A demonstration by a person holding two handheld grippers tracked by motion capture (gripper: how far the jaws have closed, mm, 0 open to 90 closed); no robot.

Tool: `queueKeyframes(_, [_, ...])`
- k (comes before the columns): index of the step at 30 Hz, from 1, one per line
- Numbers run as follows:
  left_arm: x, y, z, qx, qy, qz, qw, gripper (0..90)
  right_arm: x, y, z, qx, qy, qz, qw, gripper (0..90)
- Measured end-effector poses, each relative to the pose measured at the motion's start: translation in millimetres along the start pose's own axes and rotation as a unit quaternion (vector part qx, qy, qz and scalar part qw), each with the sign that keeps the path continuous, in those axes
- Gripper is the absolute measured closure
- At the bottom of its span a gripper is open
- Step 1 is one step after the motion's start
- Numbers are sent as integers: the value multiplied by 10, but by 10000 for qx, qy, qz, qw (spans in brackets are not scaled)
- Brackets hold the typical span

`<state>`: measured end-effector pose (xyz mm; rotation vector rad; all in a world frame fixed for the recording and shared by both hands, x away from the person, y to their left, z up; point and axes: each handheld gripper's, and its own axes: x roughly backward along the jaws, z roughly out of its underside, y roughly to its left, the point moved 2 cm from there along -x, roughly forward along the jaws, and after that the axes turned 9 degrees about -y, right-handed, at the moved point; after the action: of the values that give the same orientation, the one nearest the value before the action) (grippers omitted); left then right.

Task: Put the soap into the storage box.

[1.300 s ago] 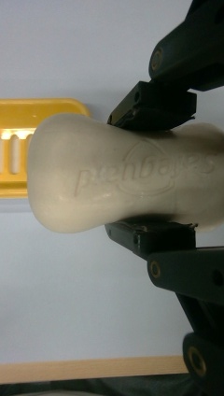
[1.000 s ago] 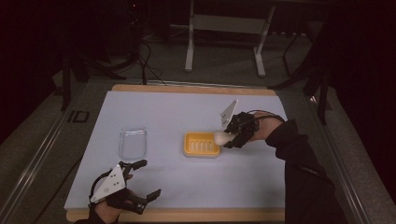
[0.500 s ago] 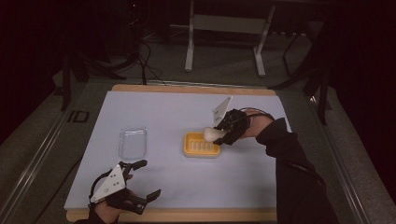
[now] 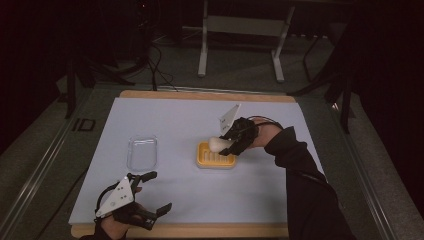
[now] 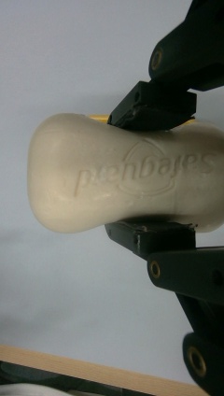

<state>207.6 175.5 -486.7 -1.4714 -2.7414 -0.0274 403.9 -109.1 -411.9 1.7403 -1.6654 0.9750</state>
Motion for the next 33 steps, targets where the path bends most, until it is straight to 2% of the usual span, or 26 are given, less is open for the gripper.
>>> queueKeyframes(9, [2, -4, -4, 9, -25, 5, 10000, 12, -144, -82, 24, -46, 59, -125, 9999, 499])
queueKeyframes(13, [-2, -11, -3, 7, -20, 9, 10000, 12, -255, -125, 66, -73, 55, -172, 9998, 499])
queueKeyframes(19, [-4, -7, -2, 9, -18, 9, 10000, 12, -473, -158, 168, -88, 220, -250, 9994, 499])
queueKeyframes(24, [-7, -6, 0, 7, -6, 12, 10000, 12, -584, -185, 246, -112, 286, -305, 9991, 499])
queueKeyframes(30, [-6, 0, 1, 3, -4, -9, 10000, 12, -674, -230, 323, -163, 283, -253, 9991, 499])
queueKeyframes(33, [-7, 1, 3, -2, 6, -13, 10000, 11, -701, -247, 343, -178, 170, -263, 9994, 498])
